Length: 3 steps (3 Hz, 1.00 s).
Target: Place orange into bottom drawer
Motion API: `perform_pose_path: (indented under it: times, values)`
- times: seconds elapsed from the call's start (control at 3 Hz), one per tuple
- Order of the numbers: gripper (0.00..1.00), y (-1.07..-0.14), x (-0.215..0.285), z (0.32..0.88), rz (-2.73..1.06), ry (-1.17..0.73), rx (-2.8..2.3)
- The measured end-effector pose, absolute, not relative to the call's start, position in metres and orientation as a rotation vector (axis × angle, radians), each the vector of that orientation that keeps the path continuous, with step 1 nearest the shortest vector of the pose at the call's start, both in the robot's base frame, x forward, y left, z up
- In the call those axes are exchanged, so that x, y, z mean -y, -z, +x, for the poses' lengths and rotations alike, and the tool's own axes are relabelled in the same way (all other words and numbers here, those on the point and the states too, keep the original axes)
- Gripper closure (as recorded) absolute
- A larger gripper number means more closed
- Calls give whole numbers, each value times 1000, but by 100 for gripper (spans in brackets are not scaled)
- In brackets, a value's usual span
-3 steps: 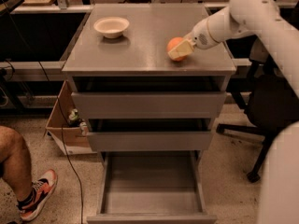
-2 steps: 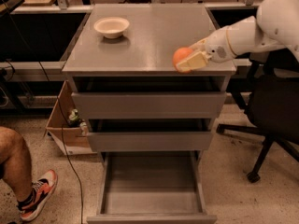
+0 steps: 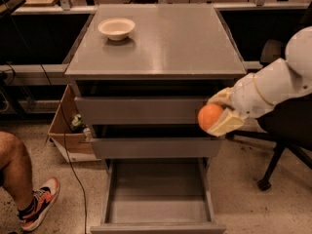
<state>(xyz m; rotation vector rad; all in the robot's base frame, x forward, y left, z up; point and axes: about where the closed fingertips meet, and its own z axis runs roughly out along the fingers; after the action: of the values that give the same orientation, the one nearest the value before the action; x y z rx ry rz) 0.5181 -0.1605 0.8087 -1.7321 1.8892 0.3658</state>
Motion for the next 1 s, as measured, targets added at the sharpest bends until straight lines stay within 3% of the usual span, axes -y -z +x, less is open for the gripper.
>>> perform_pose_path:
  times: [0.33, 1.0]
  values:
    - [100, -709, 180, 483, -1836, -363, -2056]
    - [100, -670, 180, 451, -1917, -413, -2103]
